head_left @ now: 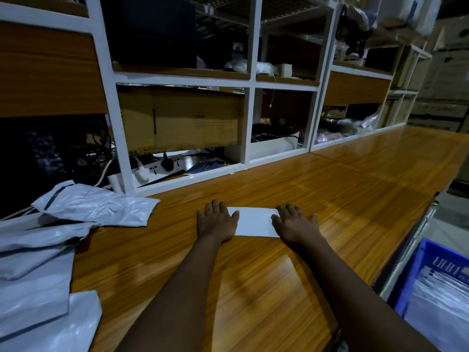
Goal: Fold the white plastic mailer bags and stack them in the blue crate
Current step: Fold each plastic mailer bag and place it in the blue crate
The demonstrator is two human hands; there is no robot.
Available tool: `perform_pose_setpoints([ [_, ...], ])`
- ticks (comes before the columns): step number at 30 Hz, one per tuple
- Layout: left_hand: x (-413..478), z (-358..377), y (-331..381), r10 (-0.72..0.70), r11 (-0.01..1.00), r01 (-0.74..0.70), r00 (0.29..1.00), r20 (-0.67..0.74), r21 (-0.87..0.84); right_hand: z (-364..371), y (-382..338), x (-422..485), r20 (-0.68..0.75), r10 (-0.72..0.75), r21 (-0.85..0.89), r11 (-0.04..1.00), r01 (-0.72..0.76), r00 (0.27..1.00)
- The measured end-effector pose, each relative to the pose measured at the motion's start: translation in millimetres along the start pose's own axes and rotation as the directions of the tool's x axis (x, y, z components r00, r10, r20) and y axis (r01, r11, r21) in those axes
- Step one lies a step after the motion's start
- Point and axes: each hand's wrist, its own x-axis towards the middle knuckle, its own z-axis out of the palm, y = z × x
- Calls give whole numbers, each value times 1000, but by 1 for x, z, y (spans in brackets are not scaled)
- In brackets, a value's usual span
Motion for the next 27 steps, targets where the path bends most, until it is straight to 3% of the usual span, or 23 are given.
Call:
perform_pose_setpoints([
  [7, -30, -5, -20, 5, 1000, -5, 1000, 8, 2, -12, 2, 14, 67, -75, 37, 997, 73, 995],
  [11, -47, -9, -19, 58, 998, -49, 964, -261, 40, -7, 0, 11, -113, -117, 8, 993, 118, 987],
  [14, -45, -12, -14, 141, 989, -116, 930, -339, 93, -2, -28, -6, -245, -242, -50, 970, 237, 939],
  [16, -41, -11, -10, 175, 984, -149, 931, -322, 102, 0, -55, -14, -232, -313, -62, 949, 308, 921],
  [20, -33, -3, -8, 259, 965, -248, 951, -167, 85, 3, -83, -7, -53, -309, -118, 946, 301, 950],
  [24, -24, 0, -13, 202, 979, -201, 979, -24, 37, 8, -76, 1, 64, -301, -225, 925, 308, 951],
  [27, -21, 0, -12, 174, 982, -174, 985, 11, 75, 4, -69, 3, 58, -247, -159, 954, 253, 967],
])
